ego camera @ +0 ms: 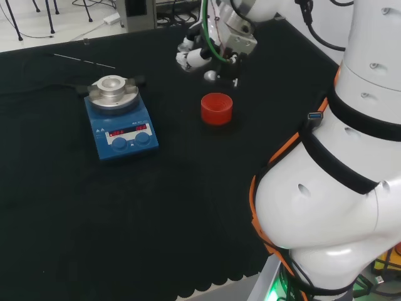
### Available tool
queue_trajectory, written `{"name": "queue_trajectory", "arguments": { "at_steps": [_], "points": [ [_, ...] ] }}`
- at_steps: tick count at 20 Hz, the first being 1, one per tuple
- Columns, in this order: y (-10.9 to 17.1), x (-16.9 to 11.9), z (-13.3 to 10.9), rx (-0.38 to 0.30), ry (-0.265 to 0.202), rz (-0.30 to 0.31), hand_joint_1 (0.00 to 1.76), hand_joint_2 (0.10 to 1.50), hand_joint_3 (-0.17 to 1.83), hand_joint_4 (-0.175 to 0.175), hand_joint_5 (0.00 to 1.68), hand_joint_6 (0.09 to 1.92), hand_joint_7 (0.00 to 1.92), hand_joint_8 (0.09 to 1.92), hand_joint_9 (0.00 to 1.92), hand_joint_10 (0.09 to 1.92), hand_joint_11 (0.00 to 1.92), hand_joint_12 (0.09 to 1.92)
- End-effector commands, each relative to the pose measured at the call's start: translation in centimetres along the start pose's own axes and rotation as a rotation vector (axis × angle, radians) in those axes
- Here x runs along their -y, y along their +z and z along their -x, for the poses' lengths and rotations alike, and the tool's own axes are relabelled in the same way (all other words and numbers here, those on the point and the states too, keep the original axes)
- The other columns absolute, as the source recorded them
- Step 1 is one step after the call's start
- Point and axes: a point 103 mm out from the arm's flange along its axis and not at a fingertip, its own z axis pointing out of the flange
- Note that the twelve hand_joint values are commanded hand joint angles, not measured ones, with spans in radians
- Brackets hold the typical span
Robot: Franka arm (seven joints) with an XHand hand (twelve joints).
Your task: Place the round-bottom flask on the heater.
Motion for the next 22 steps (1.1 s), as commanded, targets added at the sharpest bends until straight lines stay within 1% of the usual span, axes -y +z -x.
{"name": "queue_trajectory", "arguments": {
  "at_steps": [1, 3, 6, 14, 22],
  "points": [
    [1.4, -1.8, -5.4, -0.031, -0.068, -0.027, 1.09, 0.7, 0.78, 0.08, 1.06, 1.09, 0.45, 0.56, 0.62, 0.54, 0.26, 1.31],
    [1.8, -2.2, -6.6, -0.039, -0.089, -0.034, 1.09, 0.7, 0.78, 0.081, 1.06, 1.09, 0.45, 0.56, 0.62, 0.54, 0.26, 1.31],
    [2.4, -2.6, -8.0, -0.061, -0.103, -0.05, 1.09, 0.7, 0.78, 0.081, 1.07, 1.09, 0.45, 0.56, 0.62, 0.54, 0.26, 1.31],
    [4.1, -3.9, -10.8, -0.067, -0.155, -0.08, 1.09, 0.7, 0.79, 0.081, 1.07, 1.09, 0.45, 0.56, 0.62, 0.54, 0.26, 1.31],
    [5.7, -5.5, -12.6, -0.072, -0.179, -0.098, 1.09, 0.69, 0.79, 0.082, 1.07, 1.08, 0.46, 0.56, 0.62, 0.54, 0.26, 1.31]
  ]
}}
